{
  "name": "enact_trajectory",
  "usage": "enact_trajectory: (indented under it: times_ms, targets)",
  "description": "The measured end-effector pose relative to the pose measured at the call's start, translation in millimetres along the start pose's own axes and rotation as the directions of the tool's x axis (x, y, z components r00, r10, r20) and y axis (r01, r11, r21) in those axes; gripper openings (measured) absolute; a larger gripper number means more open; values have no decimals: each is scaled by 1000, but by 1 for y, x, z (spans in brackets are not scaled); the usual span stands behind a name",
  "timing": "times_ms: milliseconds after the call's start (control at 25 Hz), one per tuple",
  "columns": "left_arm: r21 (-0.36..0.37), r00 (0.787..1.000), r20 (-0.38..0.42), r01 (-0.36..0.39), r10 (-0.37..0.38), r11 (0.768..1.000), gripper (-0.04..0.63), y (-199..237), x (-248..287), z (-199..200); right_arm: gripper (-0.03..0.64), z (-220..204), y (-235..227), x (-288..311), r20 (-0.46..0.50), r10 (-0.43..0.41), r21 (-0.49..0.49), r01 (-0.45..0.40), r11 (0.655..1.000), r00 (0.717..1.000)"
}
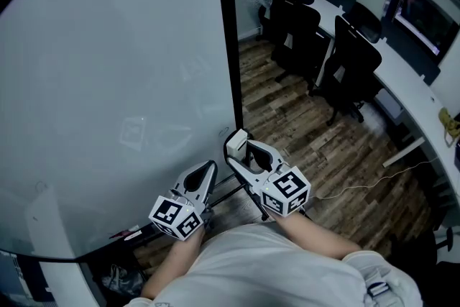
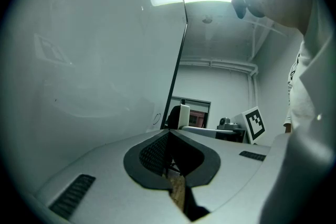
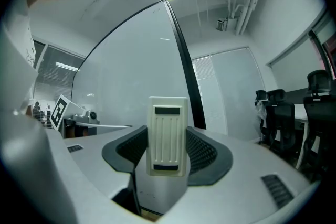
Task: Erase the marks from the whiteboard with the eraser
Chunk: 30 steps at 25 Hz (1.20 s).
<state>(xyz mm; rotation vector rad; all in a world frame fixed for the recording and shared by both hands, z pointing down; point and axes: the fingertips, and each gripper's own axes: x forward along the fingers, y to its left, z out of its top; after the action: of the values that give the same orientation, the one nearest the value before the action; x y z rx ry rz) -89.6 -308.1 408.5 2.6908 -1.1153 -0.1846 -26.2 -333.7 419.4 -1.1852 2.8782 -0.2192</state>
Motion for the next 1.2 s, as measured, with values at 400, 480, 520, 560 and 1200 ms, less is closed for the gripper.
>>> enact_trajectory:
  times_ms: [400, 480, 520, 560, 1200]
  targets:
    - [2, 999, 3, -44, 44, 999, 8, 11, 3, 2, 232, -10, -8, 22, -28, 43, 14, -43, 999, 999]
    - [3, 999, 2, -51, 51, 999, 8, 12, 3, 4, 233, -13, -9, 24, -34, 48, 20, -47, 999, 998]
    - [3, 999, 2, -53, 53, 999, 7, 13, 3, 4, 233, -14, -9, 25, -35, 49, 23, -48, 999, 998]
    - [3, 999, 5, -54, 54, 999, 8, 14, 2, 4, 233, -14, -9, 25, -35, 51, 26, -50, 998, 998]
    - [-16, 994, 20, -111, 111, 994, 7, 25, -13, 7, 233, -16, 19, 39, -44, 145, 49, -143, 989, 988]
